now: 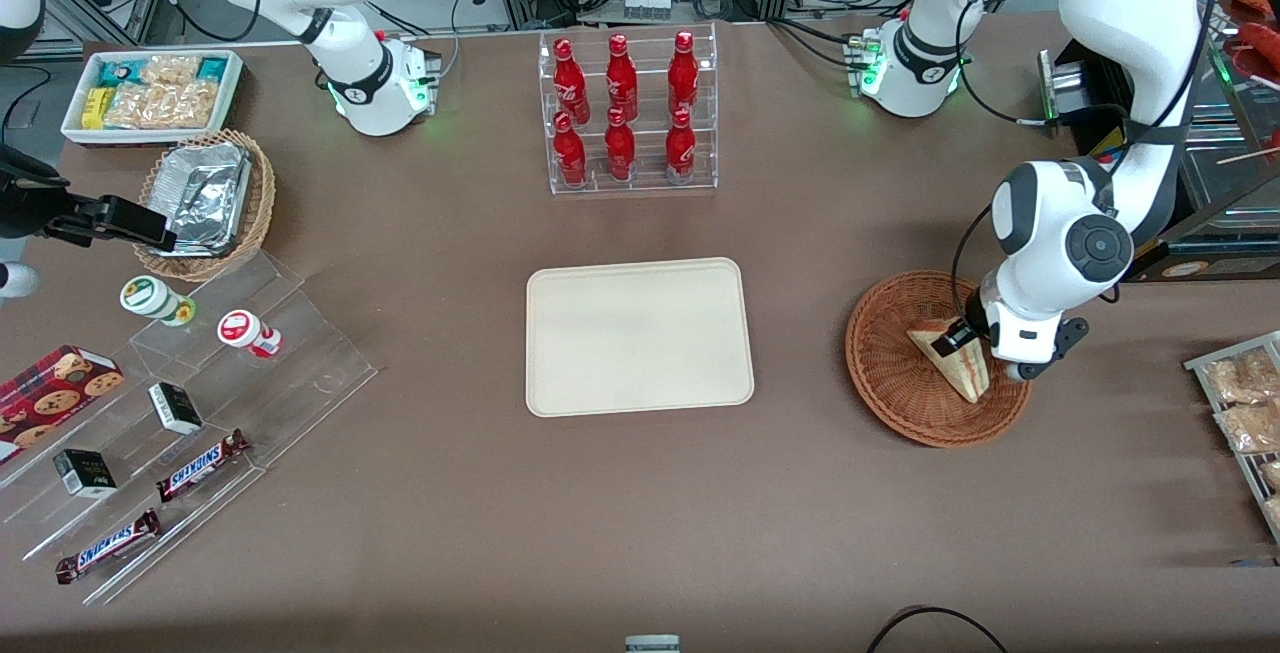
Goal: Place sandwich from basket to tray
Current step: 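Lower the open left gripper around the sandwich and close it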
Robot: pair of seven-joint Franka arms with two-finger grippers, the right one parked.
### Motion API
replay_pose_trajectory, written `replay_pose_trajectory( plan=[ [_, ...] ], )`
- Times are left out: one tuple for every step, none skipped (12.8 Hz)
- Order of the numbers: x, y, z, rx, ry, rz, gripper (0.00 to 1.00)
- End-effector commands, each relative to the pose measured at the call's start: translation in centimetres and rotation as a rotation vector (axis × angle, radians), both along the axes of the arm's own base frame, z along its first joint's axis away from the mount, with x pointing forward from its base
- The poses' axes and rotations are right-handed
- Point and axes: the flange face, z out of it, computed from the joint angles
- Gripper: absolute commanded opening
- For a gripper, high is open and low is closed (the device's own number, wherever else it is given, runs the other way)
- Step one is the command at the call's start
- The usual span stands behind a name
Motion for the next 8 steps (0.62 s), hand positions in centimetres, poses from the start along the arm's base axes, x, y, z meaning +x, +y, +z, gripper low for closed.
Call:
replay_pose_trajectory(
  plan=[
    [0.4, 0.2, 0.1, -0.006, -0.005, 0.031, 0.0],
    [0.5, 0.2, 0.4, -0.006, -0.011, 0.027, 0.0],
    [0.8, 0.0, 1.0, -0.005, -0.022, 0.016, 0.0],
    [1.4, -0.3, 2.2, -0.001, -0.018, 0.006, 0.0],
    [2.3, -0.6, 3.6, 0.005, 0.003, -0.008, 0.0],
    [3.3, -1.2, 5.4, 0.008, 0.036, -0.033, 0.0],
    [3.9, -2.0, 6.9, 0.007, 0.064, -0.066, 0.0],
    [4.5, -3.9, 8.4, 0.007, 0.074, -0.116, 0.0]
  ],
)
